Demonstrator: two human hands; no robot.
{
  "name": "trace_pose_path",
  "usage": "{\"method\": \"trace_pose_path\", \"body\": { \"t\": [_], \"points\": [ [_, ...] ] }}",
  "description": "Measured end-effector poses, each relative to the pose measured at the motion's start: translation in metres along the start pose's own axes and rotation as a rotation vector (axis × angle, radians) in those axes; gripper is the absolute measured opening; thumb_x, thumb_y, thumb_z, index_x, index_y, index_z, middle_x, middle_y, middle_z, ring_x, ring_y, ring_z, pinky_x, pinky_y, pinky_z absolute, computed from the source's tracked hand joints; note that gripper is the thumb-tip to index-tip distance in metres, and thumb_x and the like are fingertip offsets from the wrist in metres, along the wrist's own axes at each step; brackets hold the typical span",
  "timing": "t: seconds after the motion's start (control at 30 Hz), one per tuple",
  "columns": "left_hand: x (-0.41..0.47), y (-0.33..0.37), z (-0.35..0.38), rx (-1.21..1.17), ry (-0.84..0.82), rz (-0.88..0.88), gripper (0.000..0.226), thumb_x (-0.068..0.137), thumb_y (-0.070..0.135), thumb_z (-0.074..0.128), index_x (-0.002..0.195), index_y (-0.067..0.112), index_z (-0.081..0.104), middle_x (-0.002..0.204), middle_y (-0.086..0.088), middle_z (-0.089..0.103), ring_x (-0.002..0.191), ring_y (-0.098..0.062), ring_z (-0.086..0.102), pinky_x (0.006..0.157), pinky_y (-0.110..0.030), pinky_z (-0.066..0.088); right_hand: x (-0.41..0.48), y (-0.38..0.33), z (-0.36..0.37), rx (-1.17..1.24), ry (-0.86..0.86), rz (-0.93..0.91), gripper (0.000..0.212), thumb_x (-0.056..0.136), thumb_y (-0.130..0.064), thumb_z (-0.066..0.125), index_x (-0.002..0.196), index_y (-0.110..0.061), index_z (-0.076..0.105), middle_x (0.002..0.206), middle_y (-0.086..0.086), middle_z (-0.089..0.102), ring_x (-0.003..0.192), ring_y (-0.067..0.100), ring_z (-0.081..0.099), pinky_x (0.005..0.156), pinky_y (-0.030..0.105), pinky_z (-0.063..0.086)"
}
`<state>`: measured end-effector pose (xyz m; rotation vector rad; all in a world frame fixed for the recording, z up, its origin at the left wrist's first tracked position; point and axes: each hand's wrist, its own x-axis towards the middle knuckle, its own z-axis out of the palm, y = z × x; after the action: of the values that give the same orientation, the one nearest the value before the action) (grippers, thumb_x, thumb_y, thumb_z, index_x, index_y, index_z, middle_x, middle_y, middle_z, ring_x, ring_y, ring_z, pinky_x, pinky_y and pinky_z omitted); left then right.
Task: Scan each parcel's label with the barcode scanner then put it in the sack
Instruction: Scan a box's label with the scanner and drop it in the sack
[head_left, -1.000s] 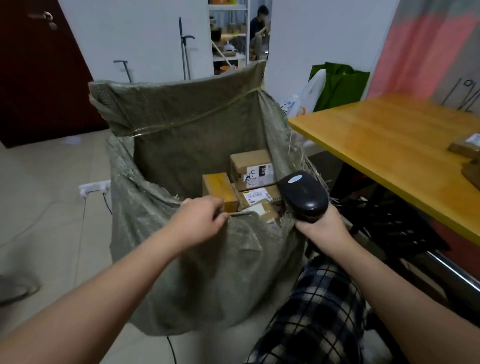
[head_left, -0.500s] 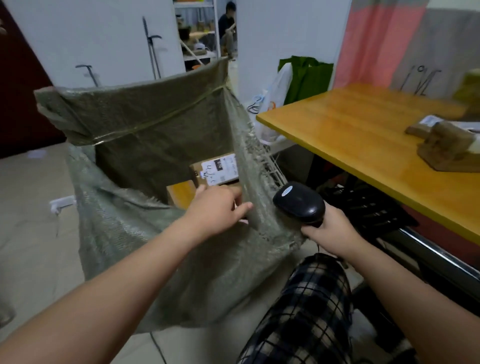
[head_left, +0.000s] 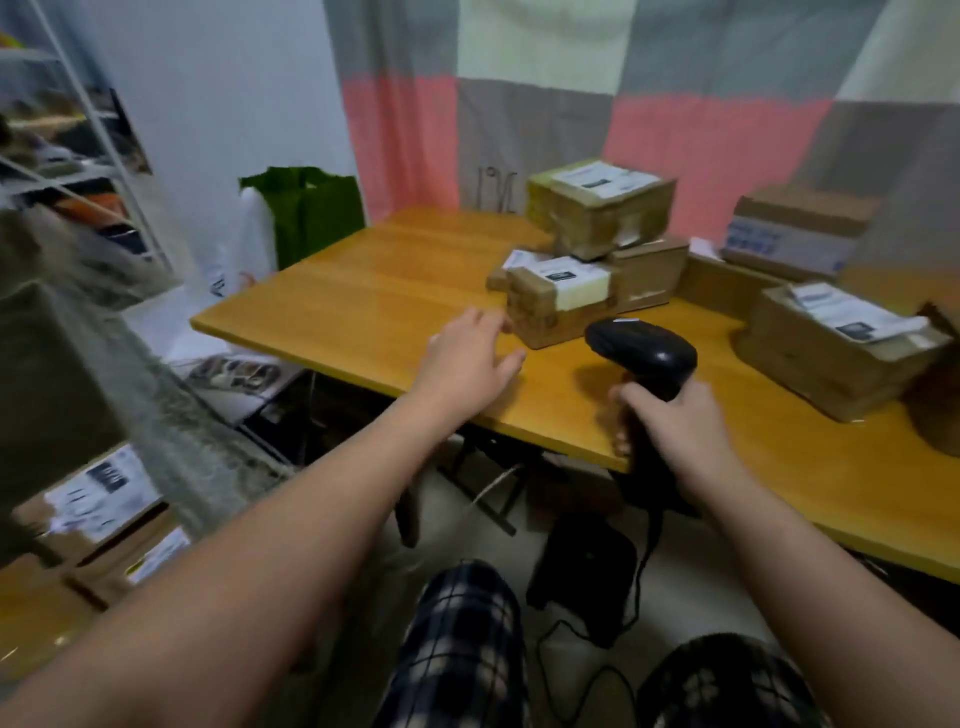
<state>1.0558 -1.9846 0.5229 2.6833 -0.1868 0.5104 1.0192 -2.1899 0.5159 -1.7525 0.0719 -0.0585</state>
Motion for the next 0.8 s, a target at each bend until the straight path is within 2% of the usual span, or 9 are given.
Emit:
{"method": "trace_pose_path", "body": {
  "t": [0.13,0.23,0.3,0.43,0.53,0.6,0.67,0.73,0.8],
  "points": [
    [0.061,0.023,0.024,-0.136,-0.022,-0.108,0.082,0.085,0.050,0.064,0.147,0.011,0.026,0.143,-0.014,0.033,0.133,-0.034,0.032,0.110,-0.041,0.029,0.008,-0.009,-0.015,0.194,0.046,0.112,0.009,0.089,-0.011,0.062,0.083,-0.004,0.063,0.057,0.009,0.054,0.047,0.021,0.051,0.045,0.030,0.046],
    [0.093,0.025,0.033,-0.319,-0.104,-0.240,0.112,0.076,0.054,0.072,0.153,0.010,0.004,0.157,-0.013,0.016,0.144,-0.030,0.017,0.115,-0.039,0.019,0.011,-0.008,-0.019,0.214,0.015,0.133,0.013,0.089,-0.013,0.062,0.081,-0.003,0.063,0.057,0.009,0.055,0.048,0.021,0.052,0.047,0.031,0.047],
    [0.102,0.019,0.036,-0.357,-0.116,-0.270,0.113,0.073,0.052,0.076,0.153,0.009,0.009,0.153,-0.012,0.022,0.142,-0.030,0.022,0.114,-0.039,0.024,0.012,-0.004,-0.020,0.193,0.000,0.128,0.015,0.090,-0.015,0.063,0.081,-0.003,0.064,0.057,0.009,0.056,0.049,0.021,0.054,0.048,0.031,0.048],
    [0.090,0.012,0.028,-0.270,-0.119,-0.270,0.103,0.061,0.058,0.074,0.143,0.009,0.036,0.135,-0.011,0.034,0.130,-0.030,0.032,0.107,-0.036,0.030,0.010,0.009,-0.017,0.173,-0.007,0.105,0.018,0.090,-0.015,0.064,0.076,-0.003,0.063,0.058,0.010,0.055,0.049,0.021,0.053,0.048,0.031,0.047],
    [0.071,0.008,0.017,-0.246,-0.093,-0.142,0.079,0.070,0.041,0.079,0.134,0.010,0.045,0.129,-0.010,0.034,0.126,-0.027,0.034,0.104,-0.029,0.028,0.006,0.016,-0.013,0.206,-0.016,0.058,0.016,0.090,-0.013,0.063,0.078,-0.003,0.062,0.058,0.010,0.055,0.049,0.022,0.053,0.048,0.031,0.047],
    [0.055,0.006,0.010,-0.217,-0.057,-0.024,0.075,0.073,0.031,0.080,0.135,0.011,0.042,0.127,-0.009,0.034,0.125,-0.025,0.033,0.102,-0.026,0.027,0.002,0.020,-0.012,0.208,-0.004,0.002,0.016,0.091,-0.012,0.063,0.078,-0.003,0.062,0.058,0.011,0.055,0.048,0.021,0.054,0.047,0.030,0.048],
    [0.040,0.004,0.002,-0.229,-0.061,0.055,0.091,0.071,0.029,0.081,0.145,0.013,0.030,0.126,-0.007,0.030,0.123,-0.020,0.029,0.106,-0.028,0.024,-0.002,0.025,-0.013,0.196,0.021,-0.060,0.017,0.091,-0.012,0.063,0.076,-0.003,0.062,0.059,0.012,0.056,0.048,0.020,0.055,0.047,0.029,0.049],
    [0.028,0.003,-0.005,-0.153,-0.058,0.166,0.101,0.070,0.028,0.082,0.150,0.012,0.022,0.130,-0.010,0.029,0.124,-0.021,0.024,0.111,-0.034,0.020,-0.006,0.029,-0.014,0.162,0.029,-0.119,0.016,0.091,-0.011,0.063,0.076,-0.005,0.062,0.061,0.014,0.058,0.050,0.021,0.056,0.049,0.030,0.050],
    [0.019,0.001,-0.009,0.023,-0.019,0.341,0.099,0.069,0.026,0.081,0.149,0.009,0.025,0.139,-0.017,0.029,0.128,-0.025,0.020,0.114,-0.045,0.021,-0.010,0.032,-0.015,0.120,0.024,-0.159,0.013,0.091,-0.012,0.063,0.079,-0.008,0.063,0.064,0.015,0.060,0.052,0.020,0.057,0.051,0.031,0.051]
  ]
}}
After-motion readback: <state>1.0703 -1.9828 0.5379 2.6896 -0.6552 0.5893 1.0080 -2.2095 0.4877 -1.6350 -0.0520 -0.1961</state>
